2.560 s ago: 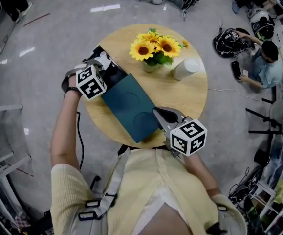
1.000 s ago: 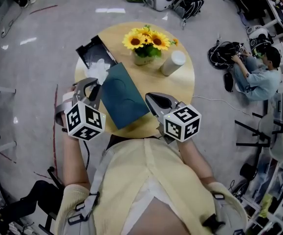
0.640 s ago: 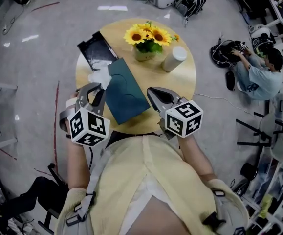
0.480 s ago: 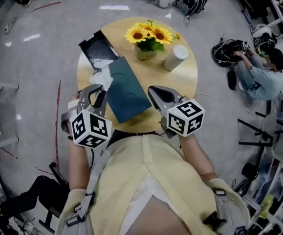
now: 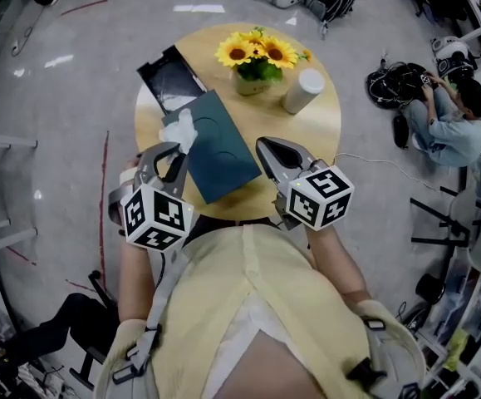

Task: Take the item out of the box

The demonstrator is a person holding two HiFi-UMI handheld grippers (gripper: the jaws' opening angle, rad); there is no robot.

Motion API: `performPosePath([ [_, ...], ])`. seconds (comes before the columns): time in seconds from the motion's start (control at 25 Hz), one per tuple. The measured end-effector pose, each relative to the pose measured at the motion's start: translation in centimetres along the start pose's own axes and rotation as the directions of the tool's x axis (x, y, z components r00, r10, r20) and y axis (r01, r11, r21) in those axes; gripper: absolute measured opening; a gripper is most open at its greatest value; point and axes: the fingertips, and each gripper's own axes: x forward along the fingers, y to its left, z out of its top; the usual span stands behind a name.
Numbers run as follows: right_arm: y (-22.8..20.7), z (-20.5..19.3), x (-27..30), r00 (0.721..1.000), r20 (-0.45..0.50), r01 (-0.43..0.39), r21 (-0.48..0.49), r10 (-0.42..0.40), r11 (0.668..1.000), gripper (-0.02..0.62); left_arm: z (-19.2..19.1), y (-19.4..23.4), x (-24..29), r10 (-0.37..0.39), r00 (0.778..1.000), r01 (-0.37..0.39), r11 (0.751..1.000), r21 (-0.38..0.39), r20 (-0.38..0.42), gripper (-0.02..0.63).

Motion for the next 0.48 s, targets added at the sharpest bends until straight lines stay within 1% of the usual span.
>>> performPosePath([
  [0.2, 0.34, -0.15, 0.19, 1.000, -0.008, -0.022, 0.016, 0.022, 1.000, 0.003, 0.27, 0.07, 0.10, 0.003, 1.000, -0.003, 1.000, 0.019, -0.001, 0.061],
  [0.48, 0.39, -0.20, 0.14, 1.000, -0.011, -0.017, 0.018, 0.018, 1.000, 0.003, 0.61, 0.38, 0.44, 0.016, 1.000, -0.016, 0.999, 0.029, 0.007, 0.061],
])
